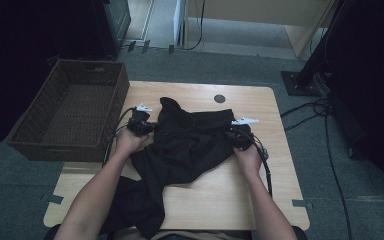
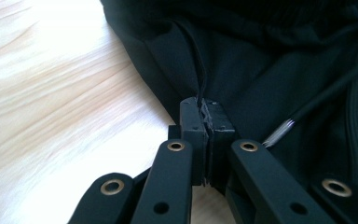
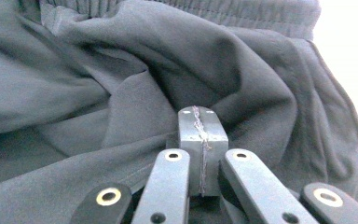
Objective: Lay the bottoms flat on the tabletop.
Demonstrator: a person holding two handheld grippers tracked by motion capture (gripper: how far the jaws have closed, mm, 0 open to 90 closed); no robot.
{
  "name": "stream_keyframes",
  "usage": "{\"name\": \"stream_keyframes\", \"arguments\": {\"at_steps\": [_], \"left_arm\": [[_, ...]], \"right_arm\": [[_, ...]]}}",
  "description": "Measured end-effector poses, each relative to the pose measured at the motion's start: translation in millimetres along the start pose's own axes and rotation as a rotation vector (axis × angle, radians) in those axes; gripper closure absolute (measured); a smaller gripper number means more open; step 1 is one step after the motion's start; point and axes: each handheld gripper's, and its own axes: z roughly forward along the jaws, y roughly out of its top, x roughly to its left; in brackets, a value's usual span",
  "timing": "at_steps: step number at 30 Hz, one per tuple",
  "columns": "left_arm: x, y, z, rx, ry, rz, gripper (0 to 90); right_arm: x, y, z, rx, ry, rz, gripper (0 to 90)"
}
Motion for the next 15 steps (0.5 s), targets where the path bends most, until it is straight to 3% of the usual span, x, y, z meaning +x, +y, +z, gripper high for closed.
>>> {"name": "stream_keyframes", "arguments": {"at_steps": [2,4,6,10,15], "left_arm": [[1.5,-3.0,-4.8,-0.014,0.004,-0.017,89.7],[1.7,-4.5,-8.1,-0.023,0.007,-0.031,89.7],[2.5,-5.9,-10.7,-0.028,0.005,-0.042,89.7],[0.7,-5.6,-11.2,-0.037,-0.006,-0.081,87.6],[-3.5,-4.2,-13.0,-0.026,-0.040,-0.059,69.1]], "right_arm": [[-5.9,1.0,0.4,-0.003,-0.031,0.014,90.0],[-14.5,3.8,1.0,0.002,-0.099,0.017,90.0],[-23.9,5.9,1.8,0.002,-0.140,0.053,90.0],[-37.4,11.0,4.0,0.004,-0.098,0.146,89.6],[-26.4,14.3,-4.4,0.005,-0.064,0.091,86.8]]}}
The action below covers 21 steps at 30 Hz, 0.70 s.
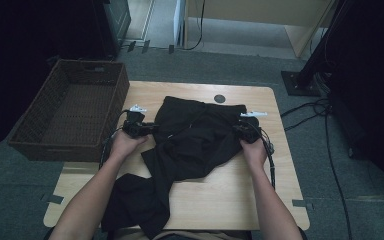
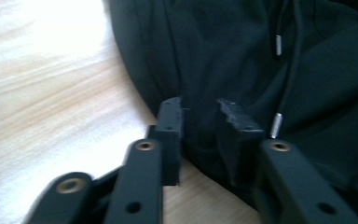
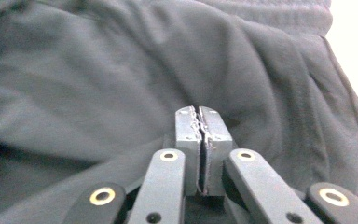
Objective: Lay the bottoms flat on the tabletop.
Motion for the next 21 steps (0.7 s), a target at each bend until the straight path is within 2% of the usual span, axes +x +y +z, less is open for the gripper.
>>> {"name": "stream_keyframes", "arguments": {"at_steps": [2,4,10,13,18,21], "left_arm": [[-2.6,1.6,-5.7,-0.003,-0.013,0.015,65.5],[-6.3,3.2,-11.6,-0.014,-0.025,0.027,65.9],[-29.5,4.2,-25.4,-0.014,-0.084,0.078,61.7],[-40.1,-0.3,-26.8,0.012,-0.090,0.110,58.0],[-50.2,-12.9,-24.2,0.014,-0.152,0.114,52.1],[-50.8,-19.6,-16.3,0.039,-0.141,0.129,51.0]], "right_arm": [[5.1,0.3,-8.5,-0.018,0.012,-0.021,86.2],[10.7,0.2,-18.7,-0.029,0.028,-0.036,86.1],[33.3,-10.2,-43.1,-0.050,0.083,-0.093,82.4],[42.9,-17.9,-50.0,-0.041,0.097,-0.121,79.4],[53.9,-31.4,-54.8,-0.039,0.155,-0.097,72.2],[64.9,-41.0,-53.1,-0.020,0.180,-0.109,69.4]]}}
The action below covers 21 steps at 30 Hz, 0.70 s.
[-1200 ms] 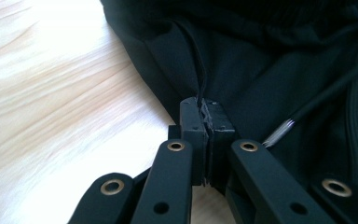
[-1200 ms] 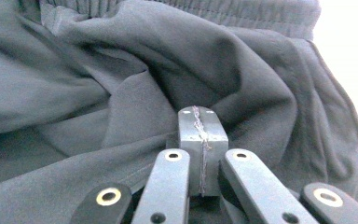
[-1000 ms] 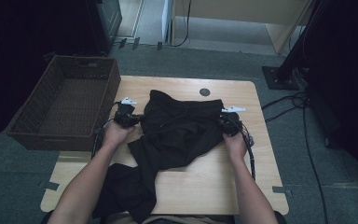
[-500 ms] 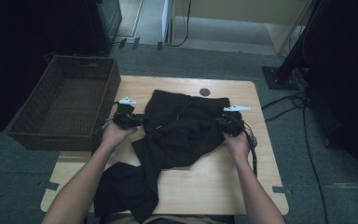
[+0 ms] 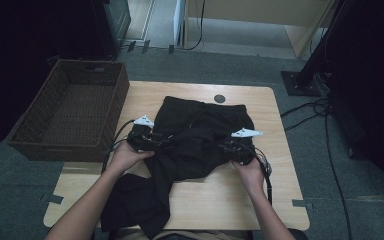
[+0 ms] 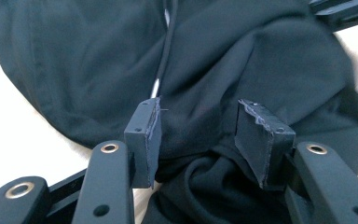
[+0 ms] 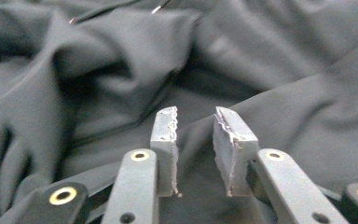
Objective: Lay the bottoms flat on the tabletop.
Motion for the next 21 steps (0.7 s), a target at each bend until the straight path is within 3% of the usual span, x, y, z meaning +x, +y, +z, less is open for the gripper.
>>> {"name": "stream_keyframes", "arguments": {"at_steps": [3,6,9,14,16,19,21], "left_arm": [[5.8,-5.0,8.1,-0.001,0.007,-0.005,53.4],[11.8,-7.8,14.9,0.005,-0.001,-0.031,53.6],[13.5,-11.1,20.7,0.023,0.035,-0.011,58.0],[14.6,-10.9,22.2,0.027,0.077,0.002,61.8],[17.6,-10.1,21.4,0.030,0.106,0.002,62.2],[22.8,-9.9,20.4,0.020,0.124,-0.024,63.4],[25.0,-9.7,19.5,0.022,0.136,-0.021,63.6]], "right_arm": [[12.3,-7.2,5.2,0.028,0.021,-0.024,69.4],[18.2,-13.7,10.9,0.051,0.014,-0.041,70.7],[16.2,-18.8,16.1,0.098,-0.003,-0.069,76.0],[12.8,-21.8,14.1,0.086,-0.031,-0.109,84.9],[8.5,-21.9,13.6,0.082,-0.040,-0.103,86.8],[-3.7,-20.9,12.9,0.072,-0.059,-0.055,88.5],[-13.2,-19.4,12.7,0.069,-0.064,-0.033,88.9]]}}
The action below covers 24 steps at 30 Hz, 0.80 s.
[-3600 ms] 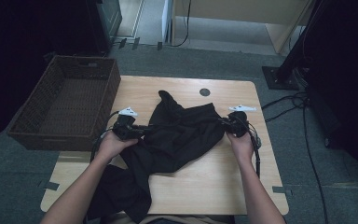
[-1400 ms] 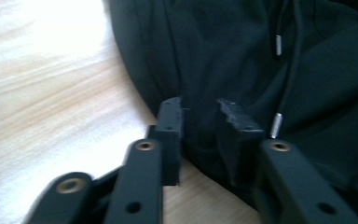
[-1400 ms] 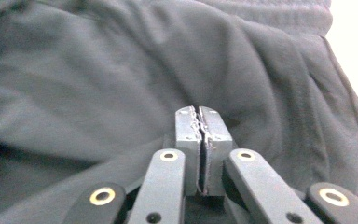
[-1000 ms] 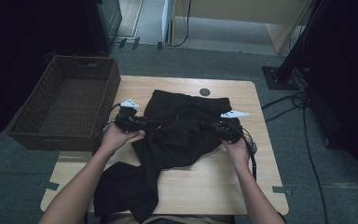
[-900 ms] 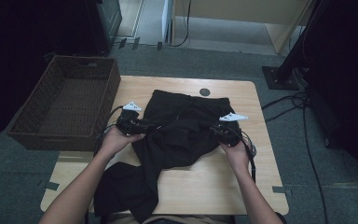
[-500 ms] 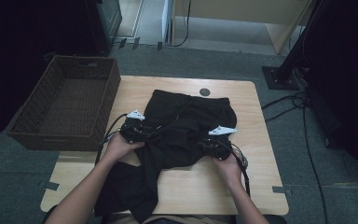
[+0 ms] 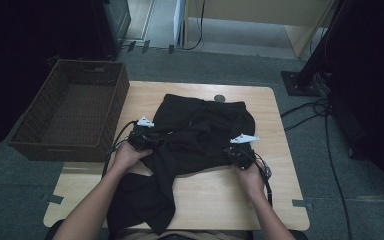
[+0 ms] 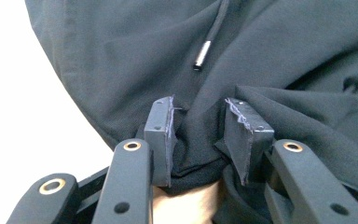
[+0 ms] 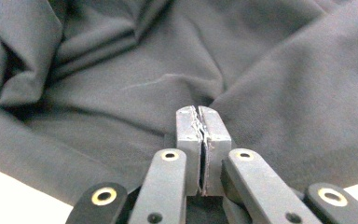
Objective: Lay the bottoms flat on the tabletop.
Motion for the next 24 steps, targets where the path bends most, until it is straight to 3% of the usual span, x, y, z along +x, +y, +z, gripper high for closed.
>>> {"name": "stream_keyframes", "arguments": {"at_steps": [6,9,11,13,15,18,24], "left_arm": [[12.6,-0.5,-2.7,-0.014,0.032,-0.037,63.9],[16.6,-1.1,-3.7,-0.020,0.078,-0.047,65.6],[19.8,-0.2,-4.5,-0.023,0.060,-0.083,64.8],[19.4,1.9,-6.1,-0.016,0.023,-0.107,60.0],[16.8,3.0,-9.5,-0.012,0.002,-0.107,58.1],[9.9,6.2,-19.7,-0.022,-0.024,-0.088,56.4],[-7.6,12.1,-38.7,-0.062,-0.074,-0.045,54.2]], "right_arm": [[-28.5,-0.6,3.7,-0.063,-0.042,0.045,89.0],[-40.8,3.0,6.3,-0.071,-0.076,0.060,88.8],[-49.8,10.6,8.9,-0.047,-0.101,0.082,88.4],[-54.7,16.6,11.0,-0.027,-0.091,0.119,86.1],[-51.7,20.6,11.8,-0.013,-0.076,0.127,81.8],[-38.1,22.1,6.0,-0.036,-0.056,0.079,79.4],[-10.6,26.9,-8.5,-0.092,0.048,0.064,72.5]]}}
